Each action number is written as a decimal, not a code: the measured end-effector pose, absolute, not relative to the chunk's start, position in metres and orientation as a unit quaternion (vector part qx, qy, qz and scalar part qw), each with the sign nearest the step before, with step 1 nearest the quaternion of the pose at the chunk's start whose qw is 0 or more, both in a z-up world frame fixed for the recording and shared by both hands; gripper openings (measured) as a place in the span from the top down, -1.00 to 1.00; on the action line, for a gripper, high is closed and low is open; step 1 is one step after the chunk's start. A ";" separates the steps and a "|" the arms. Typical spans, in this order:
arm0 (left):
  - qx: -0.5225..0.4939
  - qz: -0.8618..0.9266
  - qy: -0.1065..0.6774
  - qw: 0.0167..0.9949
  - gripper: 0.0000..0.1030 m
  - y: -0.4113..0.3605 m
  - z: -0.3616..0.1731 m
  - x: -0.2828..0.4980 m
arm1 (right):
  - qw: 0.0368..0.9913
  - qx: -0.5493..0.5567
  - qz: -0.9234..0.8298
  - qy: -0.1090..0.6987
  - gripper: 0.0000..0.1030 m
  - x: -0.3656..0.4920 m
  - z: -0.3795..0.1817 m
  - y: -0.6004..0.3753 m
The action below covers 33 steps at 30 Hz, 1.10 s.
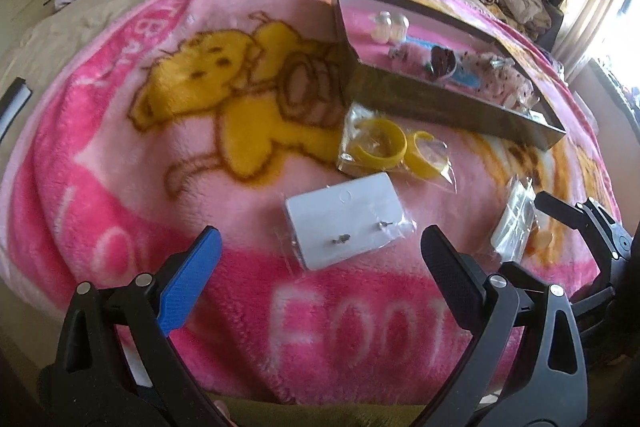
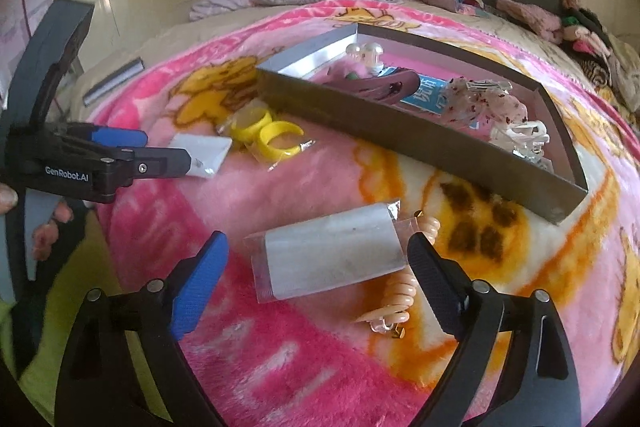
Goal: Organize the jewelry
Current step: 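Grasp the clear packet with the right tool while the left tool grasps the white earring card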
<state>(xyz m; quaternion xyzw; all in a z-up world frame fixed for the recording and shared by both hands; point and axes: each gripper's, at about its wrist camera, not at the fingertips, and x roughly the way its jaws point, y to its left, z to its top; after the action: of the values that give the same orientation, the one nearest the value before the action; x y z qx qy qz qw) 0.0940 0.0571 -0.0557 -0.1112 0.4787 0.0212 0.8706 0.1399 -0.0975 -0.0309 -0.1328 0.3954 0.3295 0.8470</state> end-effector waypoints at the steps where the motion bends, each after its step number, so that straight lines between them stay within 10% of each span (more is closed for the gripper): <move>1: -0.111 0.021 0.482 0.869 -0.81 0.056 -0.058 0.096 | 0.848 -0.138 0.329 0.392 -0.82 0.140 -0.032 -0.096; 13: -0.107 0.018 0.491 0.864 -0.80 0.040 -0.069 0.114 | 0.861 -0.145 0.310 0.376 -0.77 0.158 -0.042 -0.102; 20: -0.076 0.026 0.483 0.872 -0.27 0.034 -0.070 0.114 | 0.869 -0.136 0.298 0.370 -0.63 0.164 -0.041 -0.112; 33: -0.085 -0.013 0.457 0.885 -0.23 0.024 -0.047 0.104 | 0.882 -0.095 0.284 0.364 -0.60 0.166 -0.020 -0.146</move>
<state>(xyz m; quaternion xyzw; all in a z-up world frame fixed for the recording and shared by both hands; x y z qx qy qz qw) 0.1037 0.0235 -0.0471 -0.0846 0.4574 -0.0131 0.8851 0.1662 -0.1456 -0.0197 -0.0946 0.3641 0.2842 0.8819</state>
